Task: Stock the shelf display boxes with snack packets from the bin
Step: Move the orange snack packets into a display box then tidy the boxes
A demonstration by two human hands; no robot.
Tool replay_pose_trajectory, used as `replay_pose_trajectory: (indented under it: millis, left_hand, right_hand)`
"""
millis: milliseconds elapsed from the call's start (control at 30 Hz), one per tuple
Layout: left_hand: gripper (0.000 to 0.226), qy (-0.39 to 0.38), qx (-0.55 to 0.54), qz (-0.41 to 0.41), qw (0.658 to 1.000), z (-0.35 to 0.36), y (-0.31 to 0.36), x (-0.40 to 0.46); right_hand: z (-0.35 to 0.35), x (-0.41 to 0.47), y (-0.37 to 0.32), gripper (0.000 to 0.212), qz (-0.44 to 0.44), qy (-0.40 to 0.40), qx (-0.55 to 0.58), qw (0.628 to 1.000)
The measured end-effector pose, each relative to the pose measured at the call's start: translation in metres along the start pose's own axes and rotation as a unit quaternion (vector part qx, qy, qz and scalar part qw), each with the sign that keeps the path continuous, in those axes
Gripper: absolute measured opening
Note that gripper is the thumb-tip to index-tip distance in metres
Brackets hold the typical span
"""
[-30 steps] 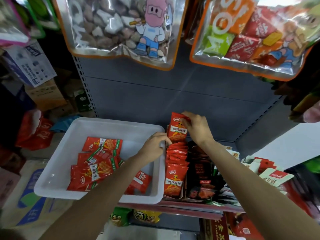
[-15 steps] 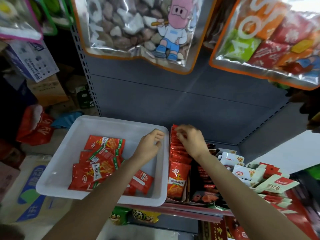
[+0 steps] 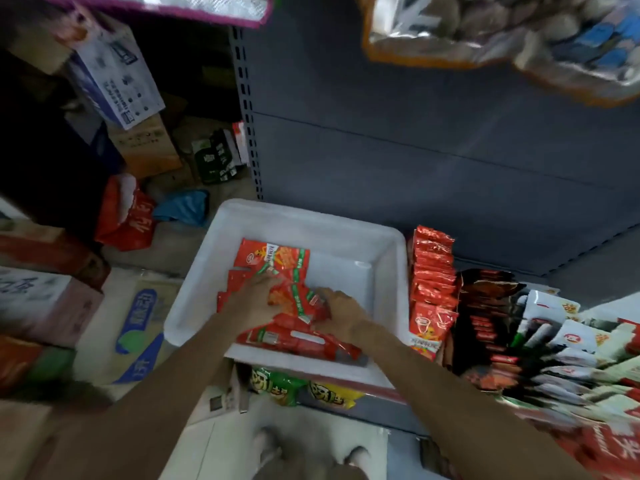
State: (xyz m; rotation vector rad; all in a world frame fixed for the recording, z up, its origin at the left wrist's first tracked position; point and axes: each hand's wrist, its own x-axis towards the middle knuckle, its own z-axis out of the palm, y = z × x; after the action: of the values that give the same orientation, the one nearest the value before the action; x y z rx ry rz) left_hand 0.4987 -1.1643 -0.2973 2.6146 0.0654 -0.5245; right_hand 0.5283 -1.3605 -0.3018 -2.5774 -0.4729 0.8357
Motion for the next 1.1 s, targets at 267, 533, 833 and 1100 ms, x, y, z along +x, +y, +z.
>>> replay_pose_trajectory:
  millis: [267, 533, 833, 1100]
  left_hand:
    - [0.057, 0.032, -0.077, -0.014, 0.996, -0.013, 0.004, 0.000]
    - [0.062, 0.078, -0.229, 0.102, 0.965, -0.029, 0.047, 0.007]
    - [0.031, 0.180, -0.295, 0.069, 0.936, -0.026, 0.101, 0.032]
    - [0.022, 0.149, -0.370, -0.004, 0.917, 0.000, 0.165, 0.059]
  right_hand:
    - [-0.010, 0.004, -0.014, 0.049, 0.032, 0.043, -0.060, 0.997]
    - [-0.081, -0.040, -0.029, 0.030, 0.007, 0.024, 0.231, 0.973]
    - [-0.129, -0.077, 0.017, 0.057, 0.054, 0.087, 0.538, 0.837]
    - [-0.143, -0.100, 0.068, 0.018, 0.012, 0.332, 0.515, 0.790]
